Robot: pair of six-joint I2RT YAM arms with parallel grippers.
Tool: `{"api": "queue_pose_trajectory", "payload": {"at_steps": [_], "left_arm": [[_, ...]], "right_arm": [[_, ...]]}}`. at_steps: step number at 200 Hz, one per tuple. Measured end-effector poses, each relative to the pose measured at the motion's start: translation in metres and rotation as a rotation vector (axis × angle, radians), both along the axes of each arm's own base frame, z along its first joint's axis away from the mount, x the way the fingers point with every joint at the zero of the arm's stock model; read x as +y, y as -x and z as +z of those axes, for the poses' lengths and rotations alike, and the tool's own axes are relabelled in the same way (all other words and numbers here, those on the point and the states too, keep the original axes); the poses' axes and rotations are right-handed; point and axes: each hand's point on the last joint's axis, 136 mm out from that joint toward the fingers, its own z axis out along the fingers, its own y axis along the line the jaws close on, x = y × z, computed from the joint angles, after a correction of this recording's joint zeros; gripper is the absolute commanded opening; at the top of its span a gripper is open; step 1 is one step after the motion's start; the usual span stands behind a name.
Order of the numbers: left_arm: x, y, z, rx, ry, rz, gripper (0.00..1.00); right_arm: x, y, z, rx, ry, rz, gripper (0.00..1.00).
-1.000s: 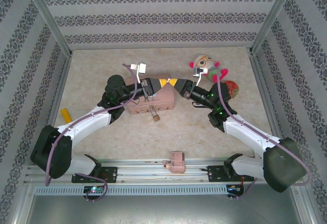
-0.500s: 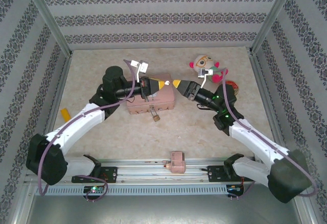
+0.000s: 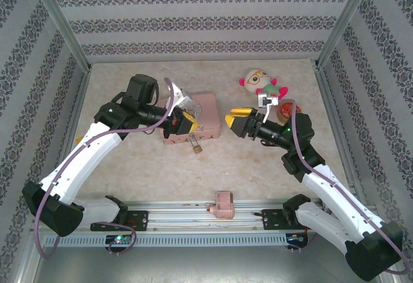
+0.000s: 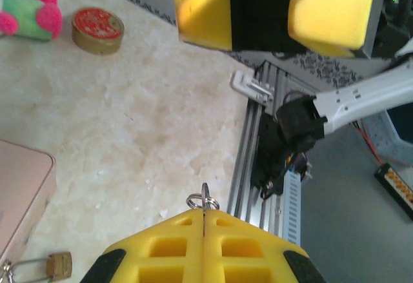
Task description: Unlock the padlock with the key
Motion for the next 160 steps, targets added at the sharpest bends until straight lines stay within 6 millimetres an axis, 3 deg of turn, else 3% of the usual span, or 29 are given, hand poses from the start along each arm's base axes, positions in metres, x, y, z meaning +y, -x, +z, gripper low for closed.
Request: {"api": "queue_pose_trajectory", "payload": {"at_steps": [57,113,160], "left_arm": [[0.001,0.013,-0.007,-0.018,-0.019,-0.085,0.0],[0.002,0.015,-0.011,-0.023,-0.032,-0.107,0.0],[0.002,0.016,-0.011,-0.019,-0.034,-0.107,0.0]], "right_arm": [[0.03,0.019,-0.006,-0.03,0.065,0.128,0.43],[0.061,0.031,-0.006,-0.06,0.13,0.234,0.35],[0.073,0.032,-0.017,-0.05,0.175,0.28,0.29]]}}
